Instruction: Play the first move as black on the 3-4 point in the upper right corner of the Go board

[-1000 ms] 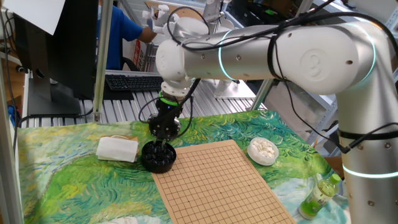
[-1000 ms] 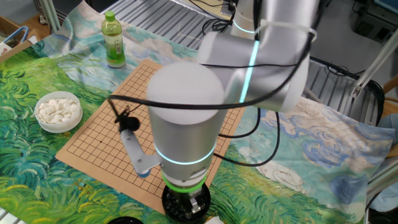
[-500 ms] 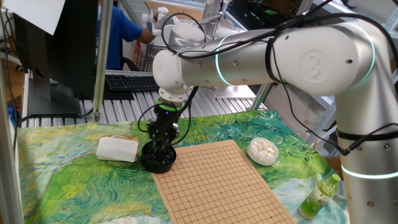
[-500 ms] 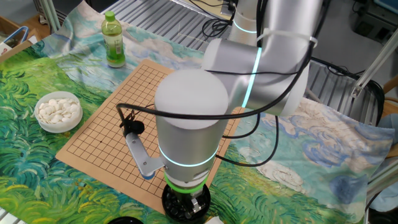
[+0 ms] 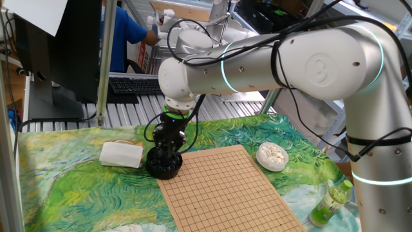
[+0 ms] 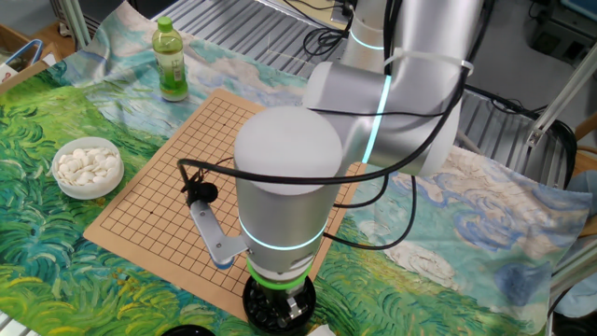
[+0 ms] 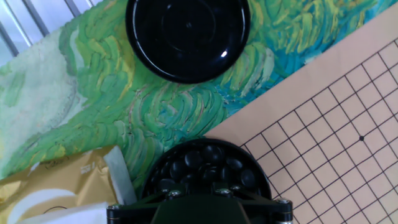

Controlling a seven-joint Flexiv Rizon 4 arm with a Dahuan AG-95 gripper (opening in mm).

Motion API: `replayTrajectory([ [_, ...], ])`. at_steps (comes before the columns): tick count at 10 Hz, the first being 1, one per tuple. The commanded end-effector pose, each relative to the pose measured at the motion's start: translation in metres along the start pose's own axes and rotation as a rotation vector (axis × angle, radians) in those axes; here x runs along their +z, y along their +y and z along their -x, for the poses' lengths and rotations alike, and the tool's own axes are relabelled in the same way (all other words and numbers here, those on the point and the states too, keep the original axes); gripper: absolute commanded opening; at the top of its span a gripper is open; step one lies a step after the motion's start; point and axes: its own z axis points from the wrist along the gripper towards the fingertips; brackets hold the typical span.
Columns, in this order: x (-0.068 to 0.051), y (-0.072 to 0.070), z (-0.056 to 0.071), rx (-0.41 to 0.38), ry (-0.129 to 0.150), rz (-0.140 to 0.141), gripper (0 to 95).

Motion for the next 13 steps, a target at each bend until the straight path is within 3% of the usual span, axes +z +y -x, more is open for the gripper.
replayTrajectory([
  [1, 0.002, 0.000, 0.000, 0.003, -0.002, -0.001, 19.0],
  [2, 0.002, 0.000, 0.000, 0.000, -0.002, -0.001, 19.0],
  [3, 0.002, 0.000, 0.000, -0.013, -0.003, 0.000, 0.0],
  [8, -0.001, -0.001, -0.001, -0.037, 0.004, -0.005, 0.0],
  [10, -0.015, -0.009, -0.004, -0.050, 0.018, -0.010, 0.0],
  [13, -0.028, -0.018, -0.007, -0.065, 0.012, -0.009, 0.0],
])
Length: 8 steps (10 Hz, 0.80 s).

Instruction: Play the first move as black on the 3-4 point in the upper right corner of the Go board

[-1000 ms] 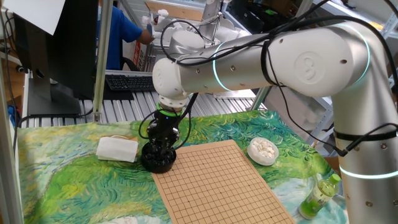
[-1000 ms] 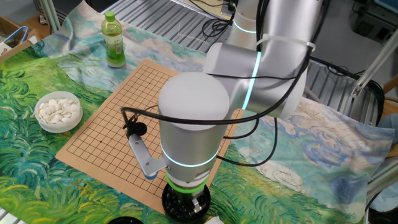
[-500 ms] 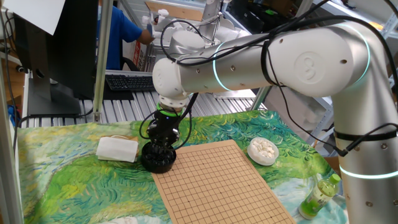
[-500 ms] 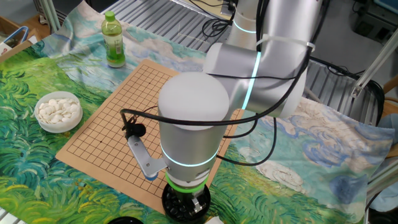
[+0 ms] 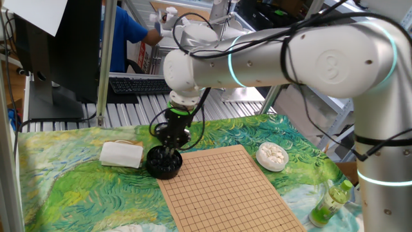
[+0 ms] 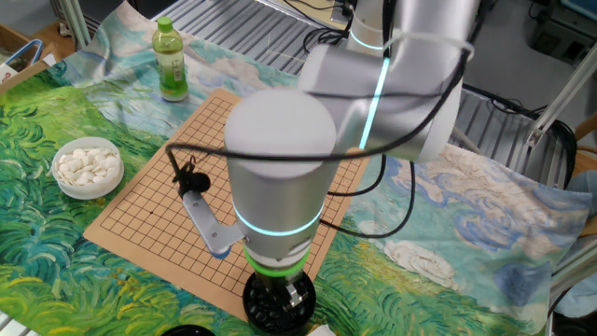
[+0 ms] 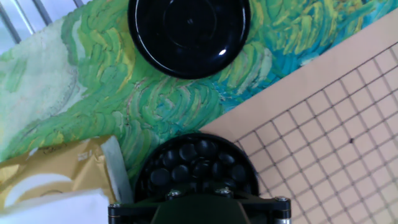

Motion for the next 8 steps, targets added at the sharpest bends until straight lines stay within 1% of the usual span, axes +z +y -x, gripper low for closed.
replayTrajectory([
  [1, -0.006, -0.004, -0.002, -0.015, -0.012, -0.011, 0.0],
  [3, -0.013, -0.009, -0.003, -0.058, -0.041, -0.050, 0.0],
  [6, -0.019, -0.019, 0.000, -0.085, -0.051, -0.049, 0.0],
  [7, -0.019, -0.026, 0.004, -0.091, -0.058, -0.045, 0.0],
  [8, -0.019, -0.033, 0.008, -0.098, -0.058, -0.036, 0.0],
])
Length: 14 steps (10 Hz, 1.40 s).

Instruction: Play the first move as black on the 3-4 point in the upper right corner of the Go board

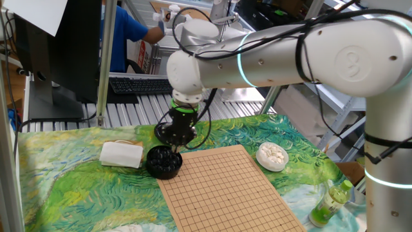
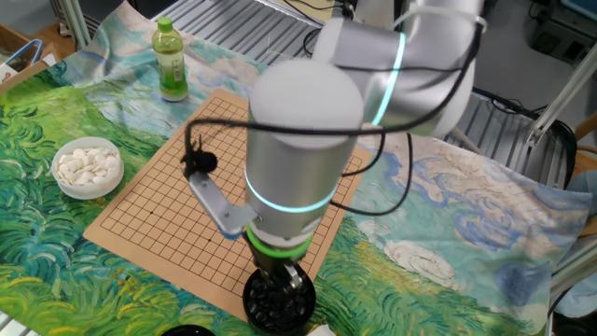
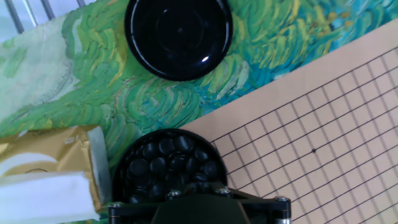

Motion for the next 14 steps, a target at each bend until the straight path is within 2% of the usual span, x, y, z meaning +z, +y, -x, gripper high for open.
replayTrajectory([
  [1, 0.003, -0.013, 0.006, -0.019, 0.000, 0.011, 0.0],
  [7, 0.015, -0.054, 0.030, -0.094, -0.019, 0.015, 0.0],
  [12, 0.011, -0.078, 0.059, -0.125, -0.008, 0.012, 0.0],
  [14, 0.007, -0.083, 0.065, -0.122, -0.001, 0.007, 0.0],
])
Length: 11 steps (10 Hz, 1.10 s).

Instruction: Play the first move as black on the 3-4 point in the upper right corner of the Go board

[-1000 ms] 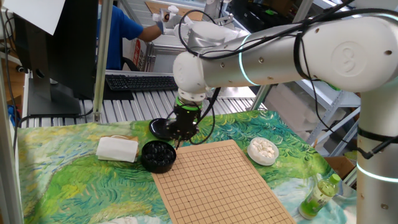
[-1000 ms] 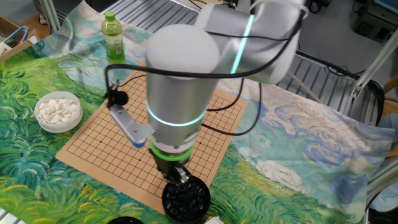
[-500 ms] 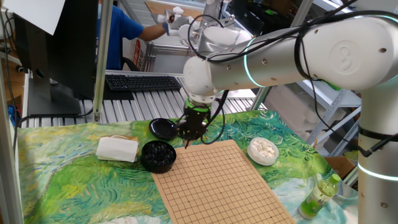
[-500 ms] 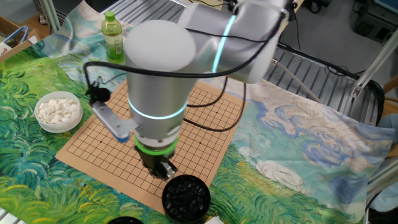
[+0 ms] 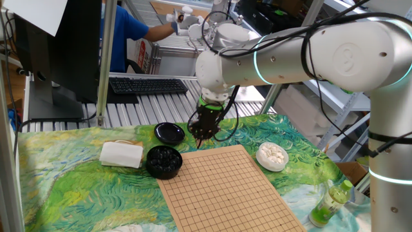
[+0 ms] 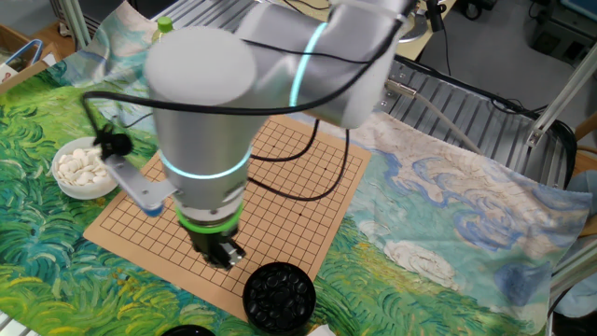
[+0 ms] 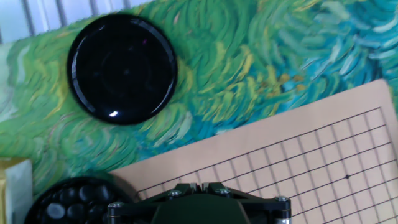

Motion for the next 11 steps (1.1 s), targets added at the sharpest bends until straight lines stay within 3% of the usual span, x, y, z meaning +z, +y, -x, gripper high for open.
replayTrajectory([
  [1, -0.004, -0.007, 0.004, -0.007, 0.006, -0.004, 0.0],
  [5, -0.017, -0.034, 0.024, -0.064, 0.015, -0.002, 0.0],
  [11, -0.017, -0.034, 0.024, -0.048, 0.026, 0.012, 0.0],
])
